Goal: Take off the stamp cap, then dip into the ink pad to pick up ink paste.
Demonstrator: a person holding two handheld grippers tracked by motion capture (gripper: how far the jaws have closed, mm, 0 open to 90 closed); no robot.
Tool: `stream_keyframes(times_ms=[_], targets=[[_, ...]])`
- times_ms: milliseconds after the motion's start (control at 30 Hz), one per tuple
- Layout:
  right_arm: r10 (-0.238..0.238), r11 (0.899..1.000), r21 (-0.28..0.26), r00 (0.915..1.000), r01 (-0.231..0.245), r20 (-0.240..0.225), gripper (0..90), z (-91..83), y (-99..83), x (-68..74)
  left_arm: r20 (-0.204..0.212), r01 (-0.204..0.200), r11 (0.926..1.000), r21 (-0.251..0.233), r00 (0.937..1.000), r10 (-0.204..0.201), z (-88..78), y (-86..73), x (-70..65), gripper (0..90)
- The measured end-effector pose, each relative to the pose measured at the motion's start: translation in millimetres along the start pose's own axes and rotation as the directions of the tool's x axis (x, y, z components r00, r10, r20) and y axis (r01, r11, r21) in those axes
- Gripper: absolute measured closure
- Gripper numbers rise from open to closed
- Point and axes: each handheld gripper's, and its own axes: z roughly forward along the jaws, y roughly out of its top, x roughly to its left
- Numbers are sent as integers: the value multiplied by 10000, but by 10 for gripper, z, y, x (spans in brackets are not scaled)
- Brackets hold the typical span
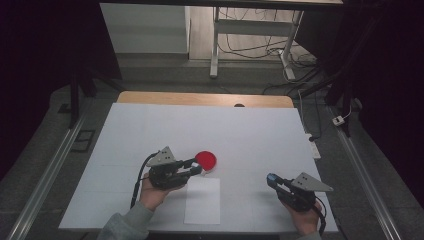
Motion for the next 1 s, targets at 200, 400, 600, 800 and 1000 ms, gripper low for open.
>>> stream_keyframes(times_ms=[200, 400, 600, 800, 1000], targets=[[-179, 9998, 85, 9998, 180, -120, 740, 35, 4, 36, -77, 0, 10000, -26, 10000, 0, -14, 4, 15, 655], [-165, 9998, 63, 9998, 166, -89, 740, 31, 5, 23, -110, -33, 9999, -95, 9999, 32, -27, 33, 14, 655], [-148, 9999, 28, 9999, 148, -79, 740, 34, 9, 17, -199, -73, 9999, -115, 9998, 70, -37, 47, 20, 655], [-179, 9998, 40, 9998, 180, -101, 739, 45, 14, 22, -314, -140, 9999, -8, 9994, 139, -22, 52, 31, 655], [-169, 9999, 33, 9998, 169, -97, 739, 49, 16, 24, -449, -241, 9997, 93, 9987, 245, 1, 80, 52, 655]])
